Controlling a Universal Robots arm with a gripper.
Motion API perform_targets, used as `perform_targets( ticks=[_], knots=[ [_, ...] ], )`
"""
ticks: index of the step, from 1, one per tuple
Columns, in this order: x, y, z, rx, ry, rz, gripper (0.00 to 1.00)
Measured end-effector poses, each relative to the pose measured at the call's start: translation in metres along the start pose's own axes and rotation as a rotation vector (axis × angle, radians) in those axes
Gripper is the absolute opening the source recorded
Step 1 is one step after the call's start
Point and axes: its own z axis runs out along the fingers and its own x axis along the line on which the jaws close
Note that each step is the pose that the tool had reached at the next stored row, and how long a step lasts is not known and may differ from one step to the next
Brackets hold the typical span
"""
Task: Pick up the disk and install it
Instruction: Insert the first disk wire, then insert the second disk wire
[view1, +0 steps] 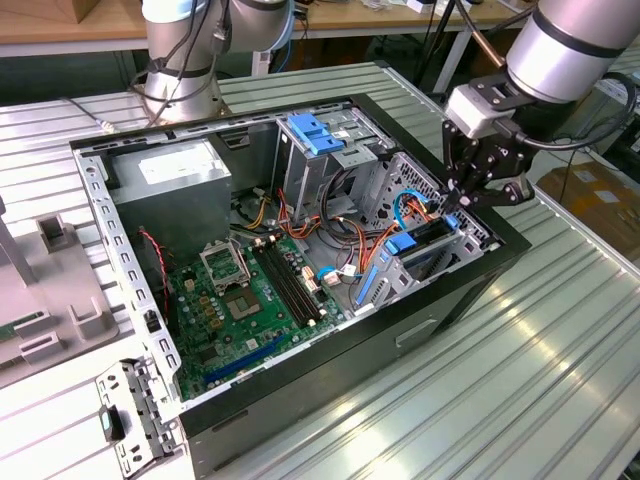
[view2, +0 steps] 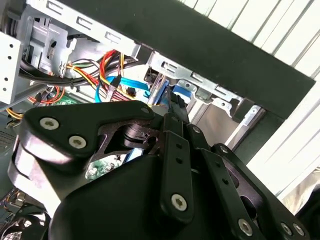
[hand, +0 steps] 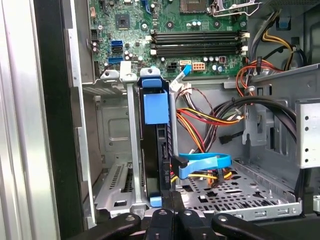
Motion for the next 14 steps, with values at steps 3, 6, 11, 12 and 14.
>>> perform_targets(
  ticks=[3, 6, 11, 12, 14],
  knots=[
    [-0.0005, -0.0031, -0.0044, -0.0003, 0.0001, 0.0, 0.11],
    [-0.0012, -0.0071, -0.0098, -0.0009, -0.0008, 0.0, 0.11],
    [-0.0013, -0.0074, -0.0105, -0.0008, -0.0008, 0.0, 0.11],
    [-0.0012, -0.0074, -0.0106, -0.0008, -0.0008, 0.0, 0.11],
    [-0.0013, -0.0074, -0.0106, -0.0009, -0.0009, 0.0, 0.11]
  ],
)
